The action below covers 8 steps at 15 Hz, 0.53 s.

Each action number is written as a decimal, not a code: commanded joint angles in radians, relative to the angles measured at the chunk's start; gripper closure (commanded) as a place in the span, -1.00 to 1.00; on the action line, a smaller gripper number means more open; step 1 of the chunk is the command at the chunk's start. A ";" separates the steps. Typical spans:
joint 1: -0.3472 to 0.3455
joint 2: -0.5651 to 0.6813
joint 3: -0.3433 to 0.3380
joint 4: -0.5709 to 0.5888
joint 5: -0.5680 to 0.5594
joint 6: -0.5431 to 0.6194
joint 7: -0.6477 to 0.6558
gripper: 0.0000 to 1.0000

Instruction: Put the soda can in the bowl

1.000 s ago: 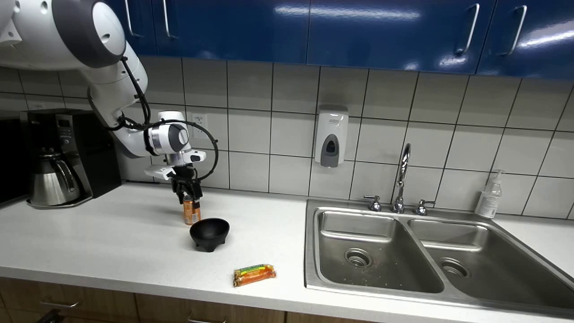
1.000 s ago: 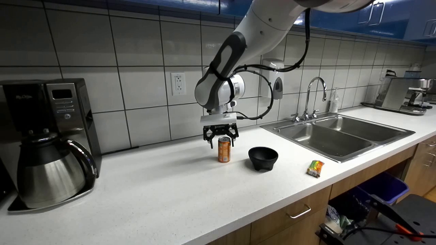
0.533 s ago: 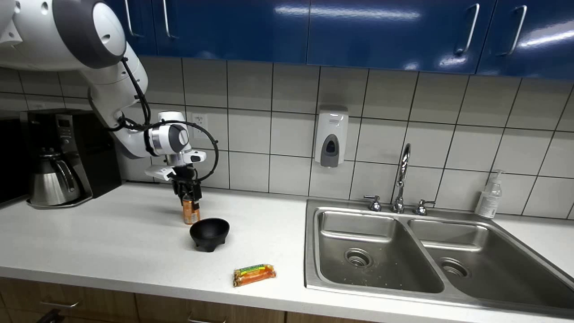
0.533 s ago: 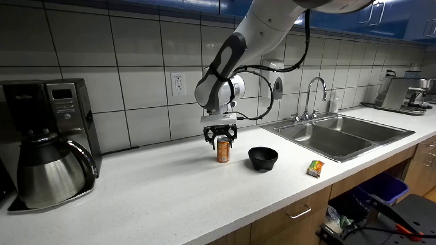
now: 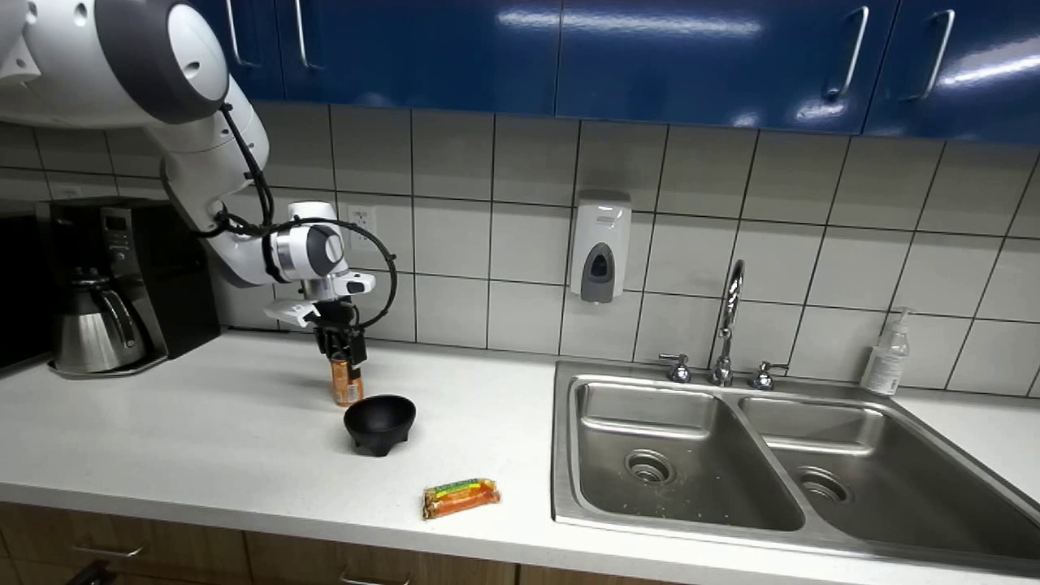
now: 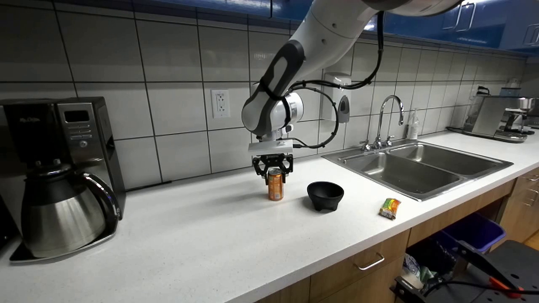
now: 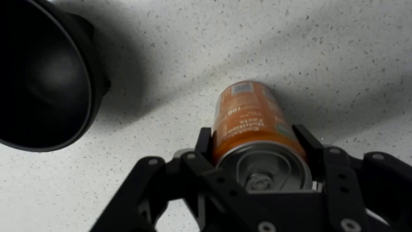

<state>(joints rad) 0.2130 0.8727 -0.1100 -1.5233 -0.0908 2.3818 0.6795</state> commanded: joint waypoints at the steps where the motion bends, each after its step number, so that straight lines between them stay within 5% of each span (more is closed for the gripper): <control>1: 0.000 -0.060 -0.012 -0.034 0.031 0.000 0.016 0.21; 8: -0.005 -0.159 -0.028 -0.105 0.051 0.021 0.021 0.21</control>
<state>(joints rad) 0.2078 0.7986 -0.1293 -1.5440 -0.0468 2.3832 0.6823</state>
